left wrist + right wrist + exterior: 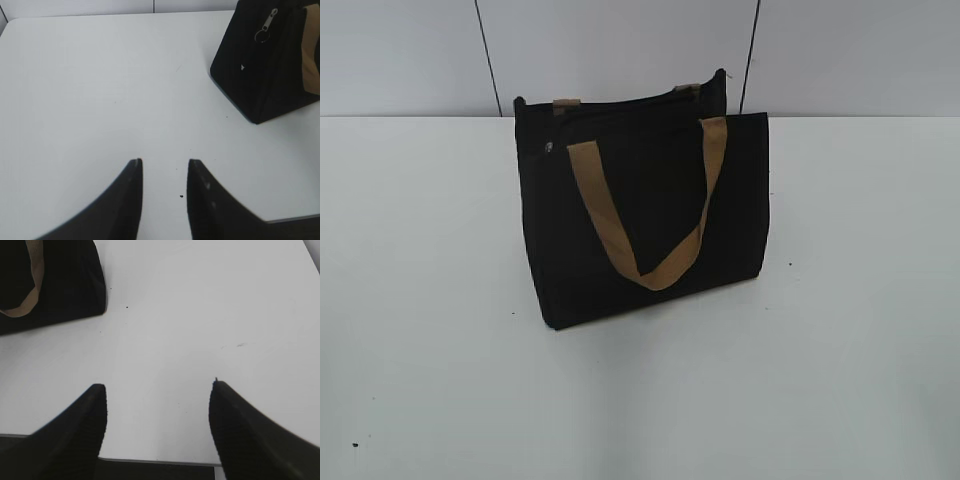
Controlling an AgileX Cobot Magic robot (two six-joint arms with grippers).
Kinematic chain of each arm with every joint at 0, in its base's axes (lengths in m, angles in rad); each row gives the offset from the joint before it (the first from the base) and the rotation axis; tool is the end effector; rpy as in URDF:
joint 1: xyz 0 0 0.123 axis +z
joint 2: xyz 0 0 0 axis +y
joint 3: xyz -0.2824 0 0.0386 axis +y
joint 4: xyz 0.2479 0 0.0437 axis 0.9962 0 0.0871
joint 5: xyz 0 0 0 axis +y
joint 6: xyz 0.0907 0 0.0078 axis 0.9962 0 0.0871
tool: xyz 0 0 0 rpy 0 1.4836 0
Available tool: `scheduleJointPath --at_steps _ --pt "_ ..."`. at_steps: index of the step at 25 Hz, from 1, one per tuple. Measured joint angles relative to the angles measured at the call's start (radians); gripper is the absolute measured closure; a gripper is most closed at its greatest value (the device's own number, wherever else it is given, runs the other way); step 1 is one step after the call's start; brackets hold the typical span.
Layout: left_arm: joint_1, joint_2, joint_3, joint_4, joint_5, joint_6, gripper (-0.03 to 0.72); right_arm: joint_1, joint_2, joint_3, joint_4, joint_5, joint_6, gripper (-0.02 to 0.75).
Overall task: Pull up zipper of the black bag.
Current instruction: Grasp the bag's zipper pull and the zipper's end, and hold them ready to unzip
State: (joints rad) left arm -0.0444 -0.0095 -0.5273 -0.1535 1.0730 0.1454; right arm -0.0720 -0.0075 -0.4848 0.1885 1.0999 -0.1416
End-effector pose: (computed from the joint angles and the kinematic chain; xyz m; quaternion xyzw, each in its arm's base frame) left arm -0.0112 -0.0118 0.2844 0.0848 0.8400 -0.0497 0.5336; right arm -0.0056 0.0157 0.2710 -0.0351 0.8607 0.0402 0.5063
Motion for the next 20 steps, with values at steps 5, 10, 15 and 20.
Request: scheduleJointPath --at_steps 5,10,15,20 --pt "0.0 0.0 0.0 0.0 0.0 0.0 0.447 0.0 0.0 0.0 0.0 0.0 0.0 0.249" --pt "0.0 0.0 0.0 0.0 0.0 0.0 0.447 0.0 0.0 0.0 0.0 0.0 0.0 0.249" --pt "0.0 0.0 0.0 0.0 0.0 0.0 0.447 0.0 0.0 0.0 0.0 0.0 0.0 0.249" --pt "0.0 0.0 0.0 0.0 0.0 0.0 0.447 0.0 0.0 0.0 0.0 0.0 0.0 0.249"
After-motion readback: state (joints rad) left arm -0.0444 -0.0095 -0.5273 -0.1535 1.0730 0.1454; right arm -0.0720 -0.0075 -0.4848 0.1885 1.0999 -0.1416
